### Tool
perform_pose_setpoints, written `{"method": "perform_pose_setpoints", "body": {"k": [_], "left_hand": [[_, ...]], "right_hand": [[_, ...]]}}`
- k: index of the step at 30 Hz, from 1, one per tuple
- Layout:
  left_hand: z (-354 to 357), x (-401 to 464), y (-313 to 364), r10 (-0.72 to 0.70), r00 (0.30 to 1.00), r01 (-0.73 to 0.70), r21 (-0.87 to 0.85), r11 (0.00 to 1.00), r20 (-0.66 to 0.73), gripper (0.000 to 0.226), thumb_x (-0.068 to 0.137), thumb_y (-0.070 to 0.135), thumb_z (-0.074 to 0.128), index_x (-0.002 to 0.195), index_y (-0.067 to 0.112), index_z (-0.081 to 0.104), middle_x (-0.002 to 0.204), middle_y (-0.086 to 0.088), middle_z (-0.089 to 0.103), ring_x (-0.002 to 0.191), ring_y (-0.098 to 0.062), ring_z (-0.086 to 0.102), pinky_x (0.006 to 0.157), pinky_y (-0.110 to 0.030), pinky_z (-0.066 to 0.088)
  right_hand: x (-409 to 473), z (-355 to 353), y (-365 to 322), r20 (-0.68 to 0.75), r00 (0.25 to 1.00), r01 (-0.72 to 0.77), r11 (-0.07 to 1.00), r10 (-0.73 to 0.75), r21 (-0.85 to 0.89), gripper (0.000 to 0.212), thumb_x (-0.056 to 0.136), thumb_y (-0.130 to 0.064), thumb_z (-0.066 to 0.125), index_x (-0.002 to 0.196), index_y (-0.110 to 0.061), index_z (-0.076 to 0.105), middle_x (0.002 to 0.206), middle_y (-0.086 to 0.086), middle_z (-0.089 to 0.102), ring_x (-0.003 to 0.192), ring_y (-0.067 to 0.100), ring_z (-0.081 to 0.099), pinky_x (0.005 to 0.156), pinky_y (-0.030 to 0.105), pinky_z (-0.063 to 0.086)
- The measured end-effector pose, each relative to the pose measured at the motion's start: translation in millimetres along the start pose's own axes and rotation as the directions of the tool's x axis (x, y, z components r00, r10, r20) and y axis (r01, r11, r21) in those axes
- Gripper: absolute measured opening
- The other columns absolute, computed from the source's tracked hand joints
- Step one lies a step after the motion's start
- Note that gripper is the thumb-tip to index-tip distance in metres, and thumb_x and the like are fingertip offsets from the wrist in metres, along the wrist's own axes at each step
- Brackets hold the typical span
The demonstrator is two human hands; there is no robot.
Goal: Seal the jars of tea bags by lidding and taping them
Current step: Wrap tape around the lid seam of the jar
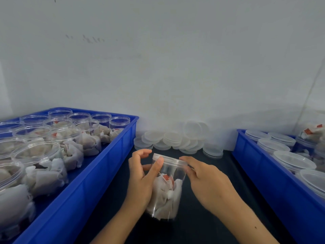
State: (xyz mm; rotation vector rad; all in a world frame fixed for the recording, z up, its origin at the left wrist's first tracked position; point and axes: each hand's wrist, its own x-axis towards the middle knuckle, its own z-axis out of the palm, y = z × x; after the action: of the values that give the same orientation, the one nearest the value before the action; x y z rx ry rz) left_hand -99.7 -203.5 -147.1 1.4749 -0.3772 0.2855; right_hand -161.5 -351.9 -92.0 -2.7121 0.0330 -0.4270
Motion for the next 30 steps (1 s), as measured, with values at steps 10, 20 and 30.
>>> {"method": "perform_pose_setpoints", "body": {"k": [10, 20, 30], "left_hand": [[5.1, -7.7, 15.1, -0.136, 0.99, 0.14, 0.172, 0.975, -0.034, 0.103, 0.047, 0.072, 0.069, 0.138, 0.037, 0.037, 0.105, 0.021, 0.06, 0.095, 0.006, 0.059, 0.082, -0.021, 0.049], [-8.5, 2.8, 10.6, -0.215, 0.976, 0.216, -0.007, 0.976, 0.036, 0.067, 0.044, 0.057, 0.08, 0.102, 0.026, 0.065, 0.089, 0.016, 0.073, 0.082, 0.004, 0.068, 0.061, -0.009, 0.049], [-18.1, 7.6, 13.0, -0.324, 0.928, 0.344, -0.09, 0.935, 0.187, 0.071, 0.044, 0.05, 0.077, 0.108, 0.022, 0.068, 0.092, 0.006, 0.076, 0.083, -0.006, 0.071, 0.066, -0.017, 0.051]], "right_hand": [[-11.2, 8.8, -27.1, -0.005, 1.0, 0.027, 0.997, -0.027, -0.071, 0.032, 0.103, -0.028, 0.033, 0.133, -0.039, 0.034, 0.083, -0.011, 0.059, 0.083, 0.014, 0.061, 0.073, 0.029, 0.048], [0.6, -18.1, -0.7, 0.254, 0.96, -0.167, 0.966, 0.114, 0.198, 0.073, 0.087, -0.07, 0.039, 0.147, -0.029, 0.031, 0.077, -0.012, 0.055, 0.067, 0.002, 0.048, 0.081, 0.029, 0.046], [6.1, -21.9, 11.0, 0.199, 0.98, -0.046, 0.996, 0.031, 0.075, 0.029, 0.093, -0.058, 0.046, 0.111, -0.04, 0.06, 0.084, -0.02, 0.059, 0.077, 0.0, 0.054, 0.073, 0.024, 0.046]]}}
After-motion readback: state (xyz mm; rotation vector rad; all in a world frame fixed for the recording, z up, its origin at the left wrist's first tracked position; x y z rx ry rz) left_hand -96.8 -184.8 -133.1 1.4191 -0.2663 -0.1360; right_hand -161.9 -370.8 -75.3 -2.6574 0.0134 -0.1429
